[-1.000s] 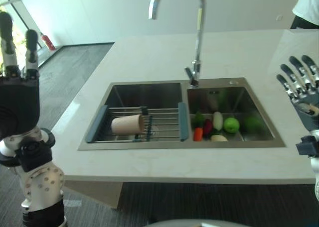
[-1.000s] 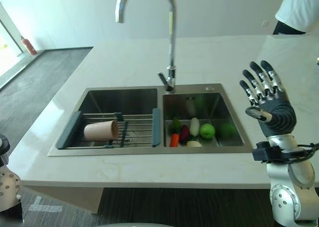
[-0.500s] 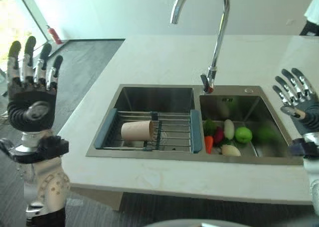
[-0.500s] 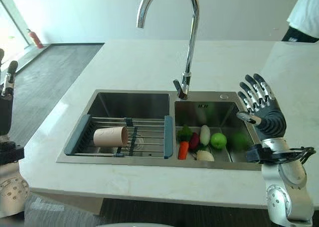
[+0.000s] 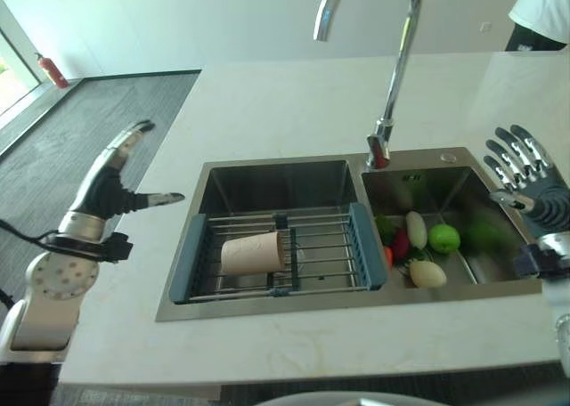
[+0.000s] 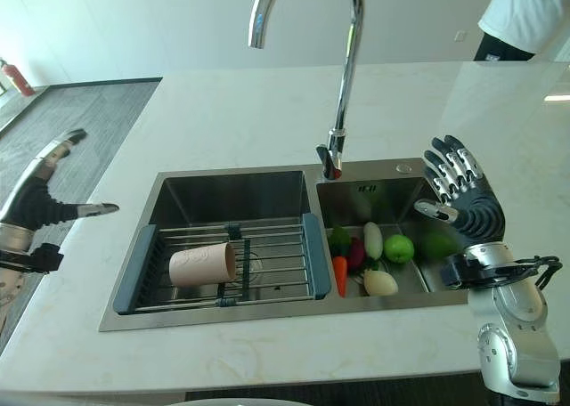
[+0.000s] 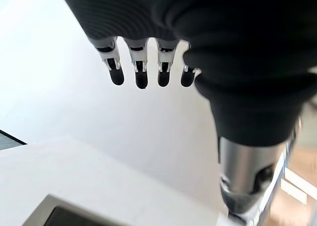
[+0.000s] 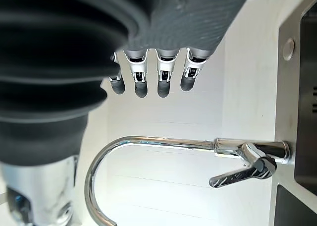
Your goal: Place the dishes in the dishwasher.
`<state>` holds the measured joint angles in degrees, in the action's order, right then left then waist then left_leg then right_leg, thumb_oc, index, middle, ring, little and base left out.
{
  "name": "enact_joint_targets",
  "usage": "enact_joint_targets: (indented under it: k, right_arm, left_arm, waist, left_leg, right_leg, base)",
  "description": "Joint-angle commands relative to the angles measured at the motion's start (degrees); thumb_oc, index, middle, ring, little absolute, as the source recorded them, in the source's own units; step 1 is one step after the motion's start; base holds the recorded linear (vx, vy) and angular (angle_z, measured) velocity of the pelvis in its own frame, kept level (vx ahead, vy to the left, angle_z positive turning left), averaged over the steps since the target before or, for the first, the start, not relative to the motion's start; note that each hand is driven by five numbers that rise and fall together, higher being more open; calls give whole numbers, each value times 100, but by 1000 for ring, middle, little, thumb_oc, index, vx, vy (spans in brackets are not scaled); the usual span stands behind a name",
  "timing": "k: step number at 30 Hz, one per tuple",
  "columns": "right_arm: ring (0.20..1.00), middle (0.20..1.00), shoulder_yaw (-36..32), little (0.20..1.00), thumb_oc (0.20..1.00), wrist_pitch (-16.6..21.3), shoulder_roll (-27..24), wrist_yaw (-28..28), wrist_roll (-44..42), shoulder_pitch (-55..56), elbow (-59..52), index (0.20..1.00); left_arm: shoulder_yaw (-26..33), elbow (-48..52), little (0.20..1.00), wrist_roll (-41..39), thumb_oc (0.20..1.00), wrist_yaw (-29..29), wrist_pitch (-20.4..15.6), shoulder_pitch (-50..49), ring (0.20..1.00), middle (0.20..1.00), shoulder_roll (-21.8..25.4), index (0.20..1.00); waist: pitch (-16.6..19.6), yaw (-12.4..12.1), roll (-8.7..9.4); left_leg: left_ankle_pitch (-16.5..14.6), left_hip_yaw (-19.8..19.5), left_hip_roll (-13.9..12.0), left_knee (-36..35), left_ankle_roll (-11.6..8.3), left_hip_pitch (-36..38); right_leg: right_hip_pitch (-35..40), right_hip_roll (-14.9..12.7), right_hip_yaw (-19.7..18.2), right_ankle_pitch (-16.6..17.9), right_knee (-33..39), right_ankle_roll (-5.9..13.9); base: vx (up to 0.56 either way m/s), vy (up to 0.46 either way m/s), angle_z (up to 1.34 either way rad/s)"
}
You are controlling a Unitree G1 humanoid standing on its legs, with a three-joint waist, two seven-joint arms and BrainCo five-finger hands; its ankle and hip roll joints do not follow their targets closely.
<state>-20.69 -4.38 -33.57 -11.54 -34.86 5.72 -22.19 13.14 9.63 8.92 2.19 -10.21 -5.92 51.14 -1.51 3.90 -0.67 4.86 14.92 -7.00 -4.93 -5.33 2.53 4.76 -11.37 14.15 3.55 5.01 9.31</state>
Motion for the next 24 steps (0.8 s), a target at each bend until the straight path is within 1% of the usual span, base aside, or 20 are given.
enact_joint_targets:
  k: [1,2,4,7,8,9,11,13,14,16,17,19,20,22,24]
  right_arm:
    - [1000,1000,-110,1000,1000,404,-359,-156,36,-244,-103,1000]
    - [1000,1000,-116,1000,1000,405,-358,-176,47,-246,-98,1000]
    - [1000,1000,-167,1000,1000,388,-403,-263,34,-286,-66,1000]
    - [1000,1000,-192,1000,1000,420,-427,-331,28,-316,-10,1000]
    - [1000,1000,-217,1000,1000,462,-432,-366,38,-293,20,1000]
    - [1000,1000,-228,1000,1000,485,-442,-378,53,-283,34,1000]
    - [1000,1000,-250,1000,1000,517,-451,-395,71,-269,58,1000]
    - [1000,1000,-247,1000,1000,532,-399,-400,165,-264,61,1000]
    - [1000,1000,-245,1000,1000,555,-385,-388,255,-243,45,1000]
    - [1000,1000,-274,1000,1000,576,-432,-370,278,-261,68,1000]
    - [1000,1000,-243,1000,1000,583,-452,-361,308,-291,73,1000]
    - [1000,1000,-219,1000,1000,593,-456,-349,322,-311,82,1000]
    - [1000,1000,-176,1000,1000,618,-430,-348,395,-335,107,1000]
    - [1000,1000,-130,1000,1000,669,-462,-349,439,-363,137,1000]
    - [1000,1000,-150,1000,1000,637,-506,-319,419,-372,99,1000]
  left_arm:
    - [142,-369,1000,376,1000,276,98,622,1000,1000,233,1000]
    - [128,-393,1000,412,1000,314,107,643,1000,1000,248,1000]
    - [-24,-545,1000,490,1000,560,148,766,1000,1000,353,1000]
    - [-258,-662,1000,682,1000,754,170,885,1000,1000,374,1000]
    - [-389,-691,1000,855,1000,862,286,943,1000,1000,370,1000]
    - [-451,-719,1000,970,1000,846,338,947,1000,1000,376,1000]
    - [-547,-788,1000,898,1000,883,488,961,1000,1000,359,1000]
    - [-619,-810,1000,924,1000,961,622,942,1000,1000,236,1000]
    - [-748,-820,1000,996,1000,1039,717,923,1000,1000,112,1000]
    - [-952,-914,1000,1077,1000,1155,863,930,1000,1000,11,1000]
    - [-1084,-985,1000,893,1000,1148,995,976,1000,1000,-50,1000]
    - [-1144,-1024,1000,515,1000,1021,1203,1011,1000,1000,-187,1000]
    - [-1217,-1213,1000,651,1000,903,1154,1038,1000,1000,-319,1000]
    - [-1428,-1517,1000,742,1000,697,1118,1134,1000,1000,-345,1000]
    - [-1479,-1575,1000,776,1000,723,1176,1181,1000,1000,-354,1000]
  waist:
    - [152,73,-92]
    - [153,82,-95]
    - [153,151,-100]
    - [157,211,-95]
    - [159,237,-97]
    - [161,251,-100]
    - [160,265,-95]
    - [155,270,-88]
    - [149,274,-73]
    - [134,293,-56]
    - [125,311,-48]
    - [110,310,-36]
    - [108,315,-31]
    - [98,348,-25]
    - [94,350,-18]
  left_leg:
    - [-26,27,-224,-7,-160,199]
    - [-30,33,-223,-7,-157,204]
    - [-52,87,-230,-7,-144,237]
    - [-68,138,-235,-7,-135,266]
    - [-87,159,-230,-7,-120,286]
    - [-89,166,-229,-7,-117,292]
    - [-97,184,-225,-7,-107,306]
    - [-107,194,-223,-7,-98,318]
    - [-115,200,-223,-7,-84,333]
    - [-131,224,-231,-7,-80,353]
    - [-133,235,-233,-7,-79,362]
    - [-129,237,-237,-7,-75,369]
    - [-138,250,-243,-7,-68,380]
    - [-135,281,-254,-7,-73,393]
    - [-142,291,-256,-7,-70,410]
  right_leg:
    - [-28,93,158,213,-1,103]
    - [-30,95,148,213,-1,104]
    - [-39,106,89,214,-1,107]
    - [-48,119,30,219,-1,114]
    - [-57,126,-7,219,-1,117]
    - [-60,129,-25,222,-1,120]
    - [-64,129,-40,230,-1,129]
    - [-71,136,-68,232,-1,132]
    - [-74,140,-83,238,-1,132]
    - [-74,149,-97,234,-1,135]
    - [-75,156,-115,235,-1,133]
    - [-78,159,-128,240,-1,128]
    - [-72,161,-124,230,-1,124]
    - [-70,167,-136,234,-1,125]
    - [-63,175,-142,227,-1,120]
  base:
    - [15,9,-21]
    - [17,11,-22]
    - [11,5,-9]
    - [12,-1,-11]
    - [14,-3,-14]
    - [13,-5,-12]
    - [7,-8,-9]
    - [7,-16,-10]
    - [2,-28,-9]
    - [-10,-27,-7]
    - [-15,-14,-4]
    - [0,0,0]
    - [-13,-10,-3]
    - [-6,-10,-4]
    - [6,-7,-7]
